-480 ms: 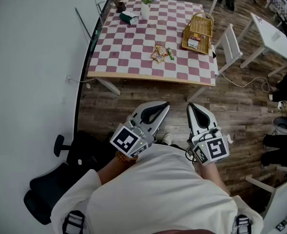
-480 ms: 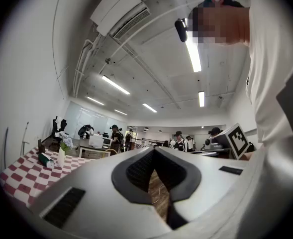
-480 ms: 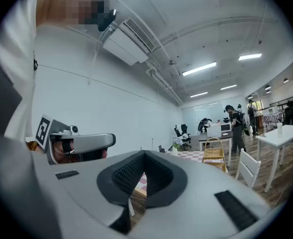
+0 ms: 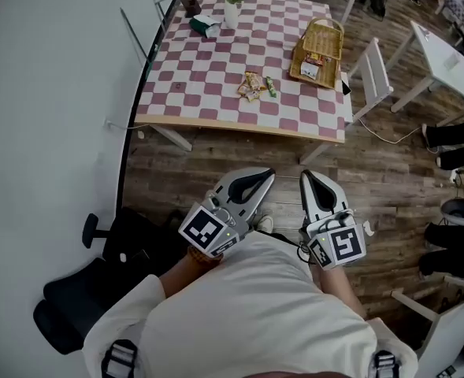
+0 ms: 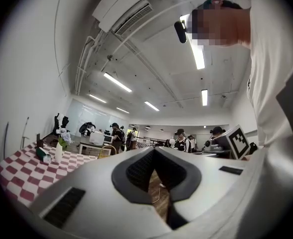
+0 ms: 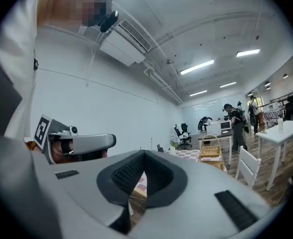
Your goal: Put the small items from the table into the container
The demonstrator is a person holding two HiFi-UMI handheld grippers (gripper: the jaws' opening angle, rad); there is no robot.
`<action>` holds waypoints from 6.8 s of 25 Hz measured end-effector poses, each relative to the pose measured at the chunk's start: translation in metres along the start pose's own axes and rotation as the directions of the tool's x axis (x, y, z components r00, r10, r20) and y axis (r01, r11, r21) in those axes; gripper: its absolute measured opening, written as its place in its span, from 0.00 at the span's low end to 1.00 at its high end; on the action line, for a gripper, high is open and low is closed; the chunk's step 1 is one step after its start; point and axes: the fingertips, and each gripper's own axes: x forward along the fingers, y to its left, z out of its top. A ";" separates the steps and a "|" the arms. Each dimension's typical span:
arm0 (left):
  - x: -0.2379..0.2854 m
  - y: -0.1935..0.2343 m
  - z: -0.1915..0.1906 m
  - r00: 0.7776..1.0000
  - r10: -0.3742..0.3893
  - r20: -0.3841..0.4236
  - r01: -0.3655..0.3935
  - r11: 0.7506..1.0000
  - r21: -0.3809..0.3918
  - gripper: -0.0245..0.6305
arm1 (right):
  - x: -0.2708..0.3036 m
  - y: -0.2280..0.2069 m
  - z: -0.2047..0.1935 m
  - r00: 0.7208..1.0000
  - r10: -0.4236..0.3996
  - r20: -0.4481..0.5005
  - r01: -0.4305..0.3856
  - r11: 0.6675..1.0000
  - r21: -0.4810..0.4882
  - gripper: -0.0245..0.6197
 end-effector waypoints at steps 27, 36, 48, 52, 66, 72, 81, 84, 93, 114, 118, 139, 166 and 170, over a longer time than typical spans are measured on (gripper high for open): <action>0.121 0.267 0.005 0.999 -0.050 0.004 0.050 0.999 -0.003 0.08 | 0.266 -0.108 0.027 0.999 -0.045 -0.008 0.045 0.999 -0.021 0.07; 0.151 0.315 0.000 0.997 -0.073 -0.018 0.073 0.997 -0.023 0.08 | 0.315 -0.137 0.030 0.996 -0.082 -0.030 0.081 0.997 -0.016 0.07; 0.172 0.340 -0.044 0.996 -0.031 -0.080 0.027 0.998 -0.050 0.08 | 0.336 -0.169 -0.017 0.987 -0.066 -0.148 0.067 0.998 0.002 0.07; 0.176 0.351 -0.078 0.984 -0.023 -0.176 0.008 0.996 -0.084 0.08 | 0.347 -0.185 -0.049 0.974 -0.074 -0.213 0.075 0.997 -0.007 0.08; 0.199 0.413 -0.221 0.956 -0.008 -0.292 -0.028 0.992 -0.120 0.08 | 0.405 -0.241 -0.231 0.842 -0.033 -0.538 0.058 0.998 0.029 0.14; 0.200 0.436 -0.275 0.943 0.008 -0.333 -0.062 0.986 -0.154 0.08 | 0.422 -0.251 -0.308 0.746 -0.031 -0.665 0.076 0.996 0.039 0.14; 0.203 0.441 -0.308 0.936 -0.003 -0.353 -0.065 0.981 -0.181 0.08 | 0.436 -0.259 -0.366 0.651 -0.036 -0.758 0.089 0.996 0.029 0.24; 0.202 0.442 -0.312 0.935 0.003 -0.355 -0.076 0.978 -0.193 0.08 | 0.435 -0.259 -0.379 0.635 -0.039 -0.772 0.080 0.997 0.015 0.24; 0.199 0.444 -0.306 0.934 0.012 -0.357 -0.080 0.981 -0.178 0.08 | 0.438 -0.257 -0.374 0.652 -0.058 -0.756 0.053 0.998 -0.032 0.11; 0.228 0.383 -0.085 0.993 0.021 -0.120 -0.029 0.998 -0.061 0.08 | 0.394 -0.227 -0.079 0.951 -0.101 -0.293 0.083 0.994 -0.073 0.10; 0.227 0.364 -0.051 0.996 0.021 -0.083 -0.022 1.000 -0.013 0.08 | 0.372 -0.216 -0.041 0.973 -0.093 -0.209 0.082 0.995 -0.062 0.10; 0.307 0.280 -0.049 0.976 -0.210 -0.048 0.209 0.977 -0.041 0.08 | 0.277 -0.292 -0.023 0.931 -0.322 -0.172 0.316 0.947 -0.060 0.10; 0.416 0.364 -0.139 0.968 -0.195 -0.159 0.197 0.980 -0.007 0.08 | 0.380 -0.447 -0.110 0.760 -0.313 -0.570 0.170 0.942 -0.290 0.10; 0.423 0.370 -0.154 0.965 -0.192 -0.178 0.193 0.981 -0.011 0.08 | 0.386 -0.453 -0.130 0.719 -0.292 -0.630 0.139 0.949 -0.281 0.10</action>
